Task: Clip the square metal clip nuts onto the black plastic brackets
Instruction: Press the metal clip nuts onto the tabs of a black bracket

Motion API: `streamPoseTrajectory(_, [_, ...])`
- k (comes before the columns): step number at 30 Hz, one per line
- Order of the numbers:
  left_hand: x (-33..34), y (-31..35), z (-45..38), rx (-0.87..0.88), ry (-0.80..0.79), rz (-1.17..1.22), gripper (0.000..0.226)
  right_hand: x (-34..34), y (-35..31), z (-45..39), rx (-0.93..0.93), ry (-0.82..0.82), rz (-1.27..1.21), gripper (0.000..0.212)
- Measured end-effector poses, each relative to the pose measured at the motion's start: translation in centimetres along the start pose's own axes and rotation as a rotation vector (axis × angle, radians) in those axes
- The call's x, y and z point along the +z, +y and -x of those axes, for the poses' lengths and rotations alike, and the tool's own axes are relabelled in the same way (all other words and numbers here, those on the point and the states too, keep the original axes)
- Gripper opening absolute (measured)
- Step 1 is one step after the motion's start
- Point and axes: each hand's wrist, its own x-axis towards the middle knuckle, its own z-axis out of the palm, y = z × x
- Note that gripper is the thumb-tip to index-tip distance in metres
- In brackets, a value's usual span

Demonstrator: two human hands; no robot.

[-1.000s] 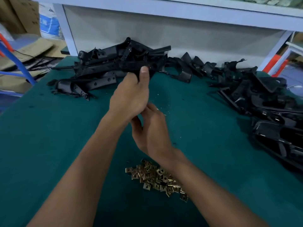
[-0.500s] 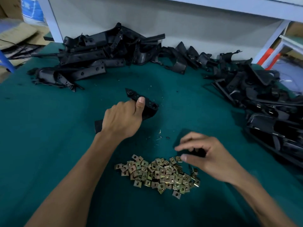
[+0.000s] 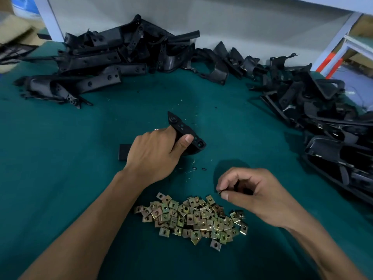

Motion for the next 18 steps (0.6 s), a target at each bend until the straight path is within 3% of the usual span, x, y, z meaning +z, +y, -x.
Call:
streamPoseTrajectory(2, [0.1,0.0,0.0,-0.005,0.014,0.000,0.062,-0.3,0.2,-0.3,-0.011,0.003,-0.106,0.007])
streamPoseTrajectory(7, [0.0,0.1,0.0,0.012,0.029,0.008,0.052,0.2,0.4,-1.1,-0.060,-0.080,-0.426,0.009])
streamPoseTrajectory(12, [0.2,0.2,0.0,0.022,0.046,0.020,0.050,0.4,0.0,-2.9,-0.025,0.020,-0.631,0.017])
streamPoseTrajectory(18, [0.1,0.2,-0.2,-0.013,0.042,0.022,0.052,0.6,0.0,-3.6,0.012,-0.113,-0.546,0.026])
